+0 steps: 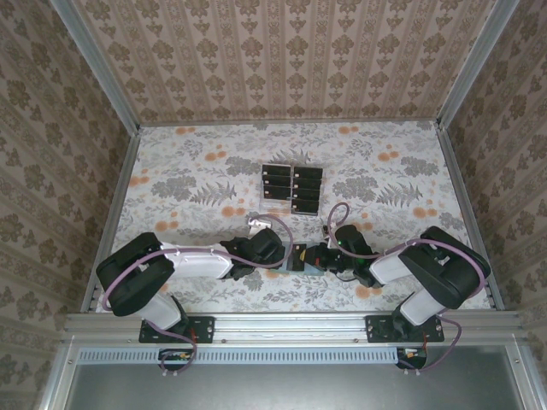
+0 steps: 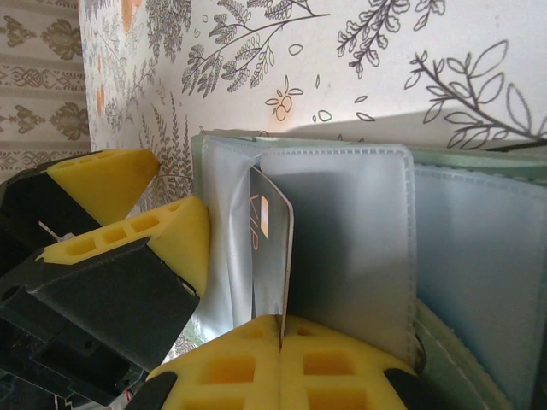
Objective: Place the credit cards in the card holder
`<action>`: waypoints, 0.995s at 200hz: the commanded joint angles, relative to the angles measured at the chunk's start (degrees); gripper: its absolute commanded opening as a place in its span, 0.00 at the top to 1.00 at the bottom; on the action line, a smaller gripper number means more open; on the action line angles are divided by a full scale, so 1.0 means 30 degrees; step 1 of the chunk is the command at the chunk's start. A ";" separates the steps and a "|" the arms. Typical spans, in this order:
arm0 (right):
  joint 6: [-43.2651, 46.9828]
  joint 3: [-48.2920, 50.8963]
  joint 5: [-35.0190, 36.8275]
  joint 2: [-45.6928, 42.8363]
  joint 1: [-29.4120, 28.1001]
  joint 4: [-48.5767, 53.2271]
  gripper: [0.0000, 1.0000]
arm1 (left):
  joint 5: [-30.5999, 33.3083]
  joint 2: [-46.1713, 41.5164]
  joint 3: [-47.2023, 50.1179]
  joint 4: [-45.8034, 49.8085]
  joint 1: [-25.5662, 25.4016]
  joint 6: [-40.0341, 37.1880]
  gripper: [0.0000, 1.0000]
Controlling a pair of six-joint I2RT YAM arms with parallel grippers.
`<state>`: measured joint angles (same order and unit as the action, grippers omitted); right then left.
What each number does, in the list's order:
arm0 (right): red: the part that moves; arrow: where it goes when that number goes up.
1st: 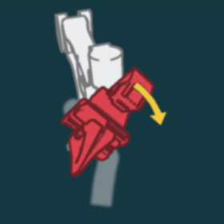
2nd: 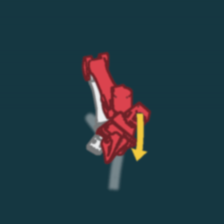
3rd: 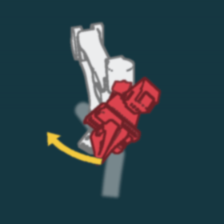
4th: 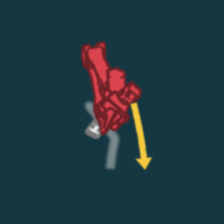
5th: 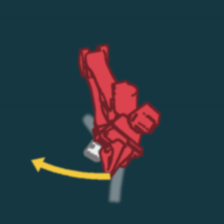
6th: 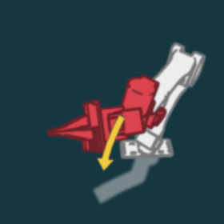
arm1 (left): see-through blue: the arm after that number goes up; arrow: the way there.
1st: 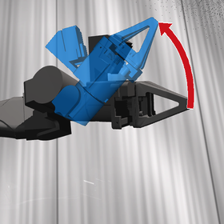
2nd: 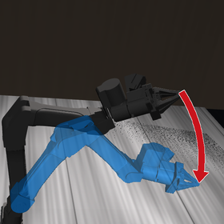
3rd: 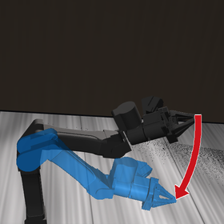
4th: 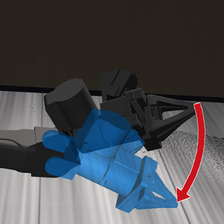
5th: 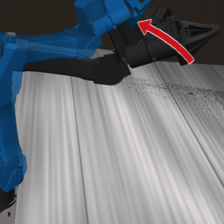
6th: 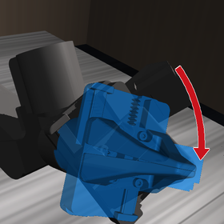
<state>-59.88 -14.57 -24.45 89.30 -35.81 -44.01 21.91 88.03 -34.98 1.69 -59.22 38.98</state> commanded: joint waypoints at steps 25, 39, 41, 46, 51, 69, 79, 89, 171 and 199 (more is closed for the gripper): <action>-0.0023 0.1248 0.1289 -0.0470 -0.0133 0.3543 1.00 | -0.0155 0.0961 0.1028 0.2240 0.0134 0.0014 0.00; 0.0052 0.1362 0.1408 -0.0762 -0.0133 0.3867 1.00 | -0.0145 0.0965 0.1030 0.2248 0.0124 0.0007 0.00; 0.0055 0.1368 0.1395 -0.0784 -0.0133 0.3890 1.00 | -0.0138 0.0961 0.1027 0.2233 0.0122 0.0005 0.00; 0.0077 0.1368 0.1437 -0.0852 -0.0133 0.3992 1.00 | -0.0155 0.0979 0.1026 0.2247 0.0130 0.0012 0.00; 0.0097 0.1388 0.1434 -0.0851 -0.0133 0.4074 1.00 | -0.0133 0.0965 0.1029 0.2233 0.0140 -0.0006 0.00; 0.0144 0.1370 0.1442 -0.0908 -0.0118 0.4196 1.00 | -0.0145 0.0957 0.0998 0.2219 0.0132 -0.0002 0.00; 0.0156 0.1311 0.1425 -0.0829 -0.0133 0.4305 1.00 | -0.0153 0.0964 0.1003 0.2233 0.0120 -0.0006 0.00; 0.0166 0.1256 0.1468 -0.0739 -0.0133 0.4327 1.00 | -0.0154 0.0972 0.1012 0.2248 0.0137 -0.0015 0.00; -0.0243 0.1721 0.1643 -0.1297 -0.0133 0.5095 1.00 | -0.0095 0.0922 0.1022 0.2247 0.0112 -0.0089 0.00; 0.0015 0.1590 0.1808 -0.1956 -0.0133 0.5990 1.00 | -0.0093 0.0948 0.1027 0.2220 0.0119 -0.0046 0.00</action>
<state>-60.45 -12.25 -21.87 83.59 -35.90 -38.96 21.93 88.03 -34.94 1.63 -59.22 38.98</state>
